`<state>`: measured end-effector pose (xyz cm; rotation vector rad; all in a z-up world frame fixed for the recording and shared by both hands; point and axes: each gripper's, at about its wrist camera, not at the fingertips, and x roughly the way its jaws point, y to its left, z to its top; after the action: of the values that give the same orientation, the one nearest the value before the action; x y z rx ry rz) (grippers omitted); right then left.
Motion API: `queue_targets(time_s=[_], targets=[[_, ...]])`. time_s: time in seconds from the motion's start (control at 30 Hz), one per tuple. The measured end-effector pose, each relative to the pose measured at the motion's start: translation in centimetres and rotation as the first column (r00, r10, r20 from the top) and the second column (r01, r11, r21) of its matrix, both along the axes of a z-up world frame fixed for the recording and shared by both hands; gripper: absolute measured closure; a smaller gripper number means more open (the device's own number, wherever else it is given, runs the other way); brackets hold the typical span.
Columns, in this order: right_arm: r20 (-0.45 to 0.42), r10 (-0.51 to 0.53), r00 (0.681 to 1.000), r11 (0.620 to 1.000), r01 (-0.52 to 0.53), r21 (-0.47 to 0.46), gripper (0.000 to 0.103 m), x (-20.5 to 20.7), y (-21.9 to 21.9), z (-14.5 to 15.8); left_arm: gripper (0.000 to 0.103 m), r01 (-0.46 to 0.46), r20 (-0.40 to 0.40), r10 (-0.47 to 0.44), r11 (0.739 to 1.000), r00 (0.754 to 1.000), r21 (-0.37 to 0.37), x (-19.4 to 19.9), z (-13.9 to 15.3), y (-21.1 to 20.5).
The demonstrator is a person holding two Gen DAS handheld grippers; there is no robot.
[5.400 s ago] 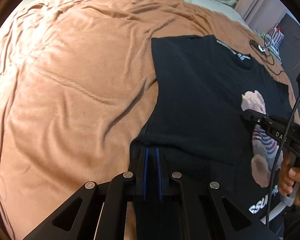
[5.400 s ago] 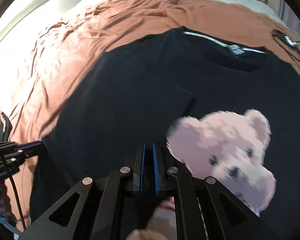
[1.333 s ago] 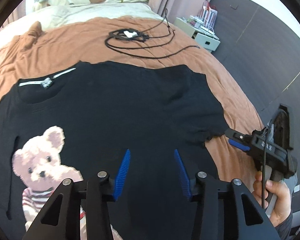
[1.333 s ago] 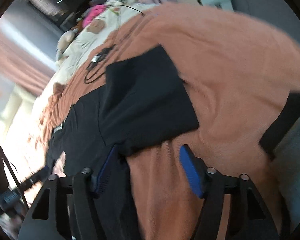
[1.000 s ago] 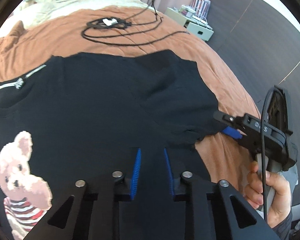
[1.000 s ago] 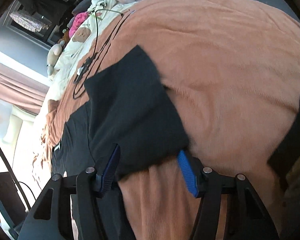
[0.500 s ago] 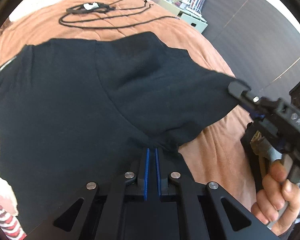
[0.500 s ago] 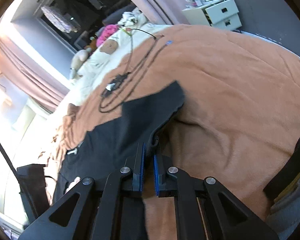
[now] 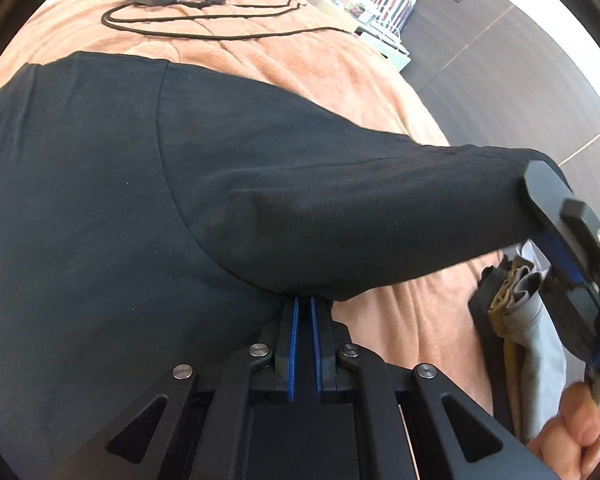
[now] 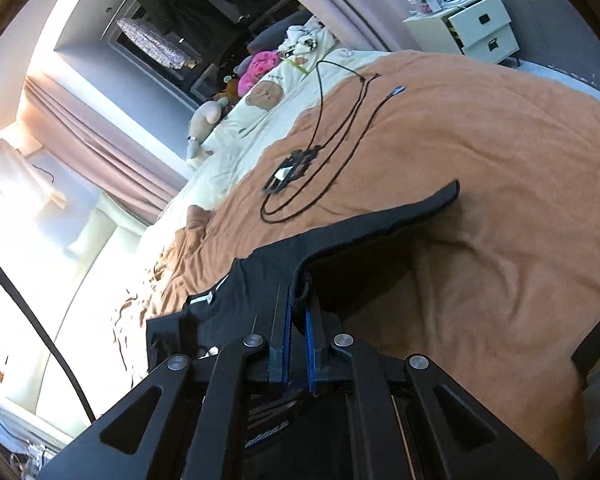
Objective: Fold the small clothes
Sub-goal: 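Lift the gripped side and fold it inward toward the collar with both tools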
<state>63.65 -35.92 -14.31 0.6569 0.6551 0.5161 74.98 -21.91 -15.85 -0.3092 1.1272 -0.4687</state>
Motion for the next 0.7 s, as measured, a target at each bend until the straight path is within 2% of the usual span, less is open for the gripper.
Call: queue_targets(time_s=[0.17, 0.43, 0.7], targets=[[-0.003, 0.013, 1.000, 1.000, -0.013, -0.013, 0.100, 0.0, 0.0, -0.4, 0.097, 0.009, -0.021, -0.010, 0.999, 1.000, -0.049, -0.9, 0.2, 1.7], [-0.014, 0.044, 0.999, 0.998, -0.045, -0.054, 0.100, -0.5, 1.7, 0.8, 0.096, -0.057, -0.009, 0.057, 0.998, 0.998, -0.017, -2.7, 2.9, 6.2], [-0.060, 0.087, 0.994, 0.990, -0.093, -0.108, 0.100, -1.5, 3.3, 1.4, 0.096, -0.096, 0.014, 0.096, 0.995, 0.995, 0.003, -4.2, 5.4, 8.0]])
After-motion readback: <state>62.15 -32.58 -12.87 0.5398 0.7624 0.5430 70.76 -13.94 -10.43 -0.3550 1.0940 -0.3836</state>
